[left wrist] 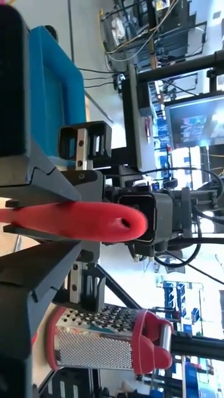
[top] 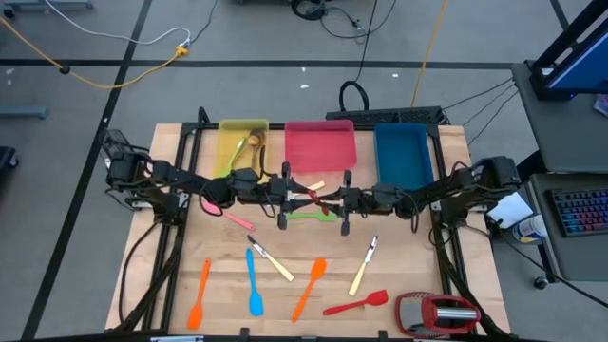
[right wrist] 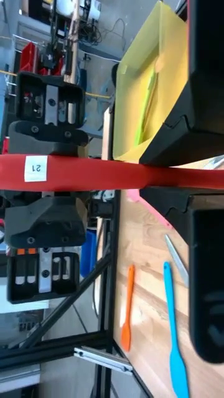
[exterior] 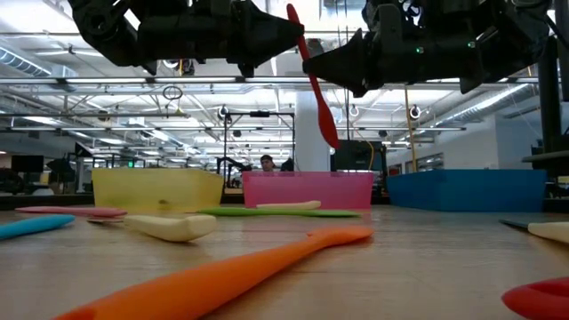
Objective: Pick & Place Kitchen Items
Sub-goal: Put the red serving spoon into the yellow bin
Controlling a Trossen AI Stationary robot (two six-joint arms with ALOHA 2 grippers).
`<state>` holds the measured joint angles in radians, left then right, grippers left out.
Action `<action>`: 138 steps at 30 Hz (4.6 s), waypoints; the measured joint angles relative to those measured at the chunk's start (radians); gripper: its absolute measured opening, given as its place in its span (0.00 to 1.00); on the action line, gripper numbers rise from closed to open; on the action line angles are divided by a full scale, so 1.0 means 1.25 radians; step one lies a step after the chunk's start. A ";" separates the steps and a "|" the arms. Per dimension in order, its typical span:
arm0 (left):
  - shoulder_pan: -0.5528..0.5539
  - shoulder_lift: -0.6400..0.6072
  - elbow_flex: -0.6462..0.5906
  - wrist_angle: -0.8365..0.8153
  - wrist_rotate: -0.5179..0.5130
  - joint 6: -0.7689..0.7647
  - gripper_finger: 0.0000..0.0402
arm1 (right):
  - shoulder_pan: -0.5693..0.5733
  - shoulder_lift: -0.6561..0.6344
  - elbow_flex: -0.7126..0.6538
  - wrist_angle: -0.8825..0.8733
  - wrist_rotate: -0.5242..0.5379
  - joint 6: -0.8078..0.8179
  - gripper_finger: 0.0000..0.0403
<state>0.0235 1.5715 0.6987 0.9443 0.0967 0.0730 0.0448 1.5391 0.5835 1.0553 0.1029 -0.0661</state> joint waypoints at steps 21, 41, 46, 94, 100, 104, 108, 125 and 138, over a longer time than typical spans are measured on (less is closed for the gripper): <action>0.002 0.010 0.061 -0.080 -0.015 -0.016 0.28 | -0.015 0.000 0.000 -0.004 -0.002 -0.002 0.10; 0.007 0.012 0.061 -0.093 -0.059 -0.039 0.18 | -0.016 0.000 0.000 0.002 0.000 0.001 0.19; 0.006 0.011 0.060 -0.142 -0.107 -0.036 0.18 | -0.016 -0.007 -0.001 -0.004 0.008 -0.002 0.29; 0.408 -0.289 -0.185 -0.346 -0.529 0.051 0.18 | -0.013 -0.074 -0.005 -0.169 0.124 0.044 0.40; 0.460 -0.290 -0.277 -0.243 -0.519 0.036 0.18 | -0.013 -0.074 -0.005 -0.169 0.124 0.044 0.39; 0.471 -0.291 -0.310 -0.214 -0.518 0.008 0.18 | -0.013 -0.074 -0.005 -0.169 0.124 0.044 0.40; 0.465 -0.291 -0.321 -0.226 -0.509 -0.049 0.19 | -0.013 -0.074 -0.005 -0.169 0.124 0.044 0.40; 0.349 -0.288 -0.327 -0.367 -0.531 -0.134 0.42 | -0.013 -0.074 -0.005 -0.170 0.123 0.044 0.40; 0.223 -0.302 -0.327 -0.352 -0.511 -0.174 0.55 | -0.013 -0.074 -0.005 -0.172 0.123 0.044 0.39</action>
<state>0.3027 1.1946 0.2897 0.5048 -0.5422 -0.1440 0.0280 1.4471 0.5774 0.8398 0.2565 -0.0113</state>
